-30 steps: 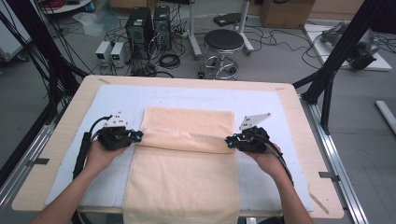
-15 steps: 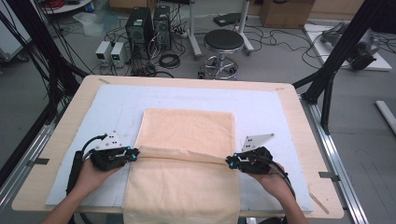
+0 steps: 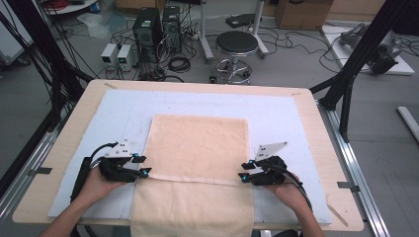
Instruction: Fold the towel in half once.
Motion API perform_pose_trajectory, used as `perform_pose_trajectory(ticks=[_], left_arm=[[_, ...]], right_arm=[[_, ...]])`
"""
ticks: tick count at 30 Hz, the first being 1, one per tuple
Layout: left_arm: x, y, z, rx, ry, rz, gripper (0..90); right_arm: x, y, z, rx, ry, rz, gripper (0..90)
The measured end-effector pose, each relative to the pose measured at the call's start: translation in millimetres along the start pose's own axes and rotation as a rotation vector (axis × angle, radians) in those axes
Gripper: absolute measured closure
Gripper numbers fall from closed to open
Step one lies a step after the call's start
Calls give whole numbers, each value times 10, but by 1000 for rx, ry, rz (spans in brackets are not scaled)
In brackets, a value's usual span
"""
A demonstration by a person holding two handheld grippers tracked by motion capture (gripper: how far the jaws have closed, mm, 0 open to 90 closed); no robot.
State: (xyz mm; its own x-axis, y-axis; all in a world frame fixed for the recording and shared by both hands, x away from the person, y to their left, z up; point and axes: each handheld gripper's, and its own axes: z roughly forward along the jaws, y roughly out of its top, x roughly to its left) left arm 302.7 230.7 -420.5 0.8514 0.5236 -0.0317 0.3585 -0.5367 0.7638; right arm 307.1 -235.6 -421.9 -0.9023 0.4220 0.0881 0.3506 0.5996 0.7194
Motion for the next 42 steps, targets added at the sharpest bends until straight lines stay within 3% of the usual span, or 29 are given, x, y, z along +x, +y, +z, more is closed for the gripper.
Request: perform_pose_trajectory(ticks=[2, 6, 12, 14, 17, 21, 24, 29, 36, 38, 39, 42], left_arm=[[-28, -2, 31, 10, -21, 7, 518], [-58, -50, 111, 67, -40, 30, 575], [-67, -52, 116, 60, -4, 41, 765], [-70, -29, 100, 58, 5, 44, 830], [-84, 8, 48, 32, 14, 48, 850], [-106, 68, -90, -23, 20, 38, 853], [-169, 69, -172, -38, 10, 45, 853], [-344, -22, -251, -24, -14, 52, 853], [-574, -187, -297, 21, -60, 60, 847], [-553, -184, -299, 21, -64, 54, 772], [-535, -174, -302, 11, -65, 51, 700], [-447, -101, -292, -16, -46, 44, 619]], right_arm=[[44, -1, 15, 18, 16, -23, 580], [77, -46, 81, 72, 6, -43, 596], [37, -57, 96, 54, 5, -28, 810], [32, -46, 76, 45, 3, -27, 837], [48, -24, 18, 28, 2, -30, 841], [110, 30, -107, 17, -6, -47, 843], [191, 58, -190, 4, -2, -68, 843], [358, 0, -281, -16, 18, -73, 843], [591, -187, -267, 6, 61, -67, 815], [584, -206, -264, 8, 62, -43, 681], [546, -202, -274, -6, 75, -33, 661], [474, -151, -317, -44, 59, -13, 618]])
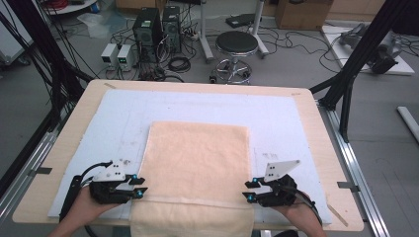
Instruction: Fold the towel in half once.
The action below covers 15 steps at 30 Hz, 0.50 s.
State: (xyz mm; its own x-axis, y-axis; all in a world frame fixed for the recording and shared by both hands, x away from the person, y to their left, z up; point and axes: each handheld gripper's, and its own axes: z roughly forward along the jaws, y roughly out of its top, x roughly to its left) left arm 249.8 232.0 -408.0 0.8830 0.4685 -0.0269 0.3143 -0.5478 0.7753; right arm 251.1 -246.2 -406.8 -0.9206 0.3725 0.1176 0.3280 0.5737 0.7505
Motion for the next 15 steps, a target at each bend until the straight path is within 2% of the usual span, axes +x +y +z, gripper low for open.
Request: perform_pose_trajectory(ticks=[3, 6, 10, 13, 15], left_arm=[[123, 73, 73, -12, 29, 1, 570], [251, 129, 186, -3, 40, -9, 530], [326, 133, 310, 26, 33, -22, 514], [369, 81, 400, 78, 28, -43, 537], [385, 40, 438, 85, 23, -44, 567]], right_arm=[[-119, 89, 26, -2, -69, -17, 590], [-288, 150, 124, 4, -103, -19, 573], [-436, 155, 269, 52, -97, -10, 566], [-464, 119, 342, 92, -106, -5, 609], [-459, 82, 398, 115, -117, -14, 657]])
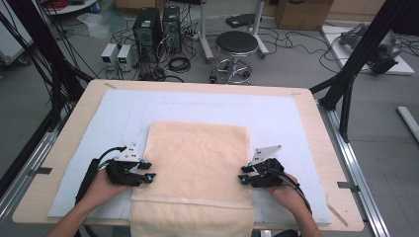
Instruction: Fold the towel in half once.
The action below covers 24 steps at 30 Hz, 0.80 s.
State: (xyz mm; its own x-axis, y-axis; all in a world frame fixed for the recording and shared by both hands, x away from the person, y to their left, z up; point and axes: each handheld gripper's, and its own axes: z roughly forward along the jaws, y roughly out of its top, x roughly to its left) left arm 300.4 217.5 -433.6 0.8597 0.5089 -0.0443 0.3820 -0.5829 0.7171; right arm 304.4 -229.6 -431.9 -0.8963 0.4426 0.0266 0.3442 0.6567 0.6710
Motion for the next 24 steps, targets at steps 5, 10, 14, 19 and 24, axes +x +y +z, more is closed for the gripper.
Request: perform_pose_trajectory(ticks=[5, 10, 14, 19, 24], left_arm=[[-31, 14, 2, -3, 28, 26, 707], [-54, 42, -14, -5, 44, 47, 831], [-52, 67, -78, -35, 40, 34, 841], [-72, 106, -173, -65, 46, 27, 837], [-112, 105, -281, -90, 39, 29, 839]], right_arm=[[1, -11, -2, -16, -2, 9, 782], [9, -4, -26, -27, -6, -2, 840], [22, 5, -81, -40, -8, -5, 847], [51, 43, -154, -55, -3, -14, 854], [109, 58, -245, -80, -2, -20, 856]])
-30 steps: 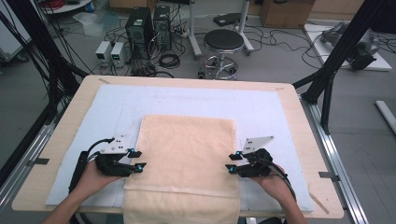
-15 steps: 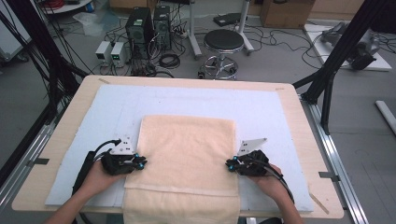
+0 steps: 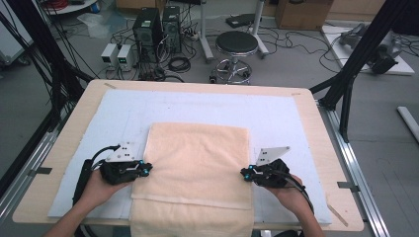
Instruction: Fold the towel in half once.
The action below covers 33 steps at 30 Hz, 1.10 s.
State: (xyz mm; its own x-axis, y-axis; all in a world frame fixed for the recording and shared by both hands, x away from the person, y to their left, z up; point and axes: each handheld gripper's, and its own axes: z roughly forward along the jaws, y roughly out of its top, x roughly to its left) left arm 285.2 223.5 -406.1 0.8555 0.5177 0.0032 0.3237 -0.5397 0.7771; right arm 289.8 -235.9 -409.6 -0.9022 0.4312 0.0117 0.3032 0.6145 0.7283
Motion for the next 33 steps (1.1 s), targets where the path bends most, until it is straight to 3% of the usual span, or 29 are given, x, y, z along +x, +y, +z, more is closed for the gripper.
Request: perform_pose_trajectory(ticks=[7, 11, 18, 20, 26, 30, 33], left_arm=[[-98, 40, -221, -37, -19, 5, 841], [-203, -53, -248, 0, -60, 9, 842], [-356, -279, -178, 83, -143, 8, 841], [-360, -268, -189, 72, -144, 10, 826], [-208, -130, -216, -9, -86, -19, 624], [-85, -40, -146, -28, -54, -24, 576], [4, -2, -58, -24, -11, -33, 566]], right_arm=[[121, 65, -202, -32, -2, -26, 857], [223, 57, -241, -31, 21, -45, 857], [418, -159, -145, 13, 88, -25, 856], [439, -179, -130, 24, 89, -24, 847], [316, -90, -166, -36, 99, -4, 727], [214, 3, -132, -44, 96, 1, 648], [122, 61, -102, -47, 68, -8, 621]])
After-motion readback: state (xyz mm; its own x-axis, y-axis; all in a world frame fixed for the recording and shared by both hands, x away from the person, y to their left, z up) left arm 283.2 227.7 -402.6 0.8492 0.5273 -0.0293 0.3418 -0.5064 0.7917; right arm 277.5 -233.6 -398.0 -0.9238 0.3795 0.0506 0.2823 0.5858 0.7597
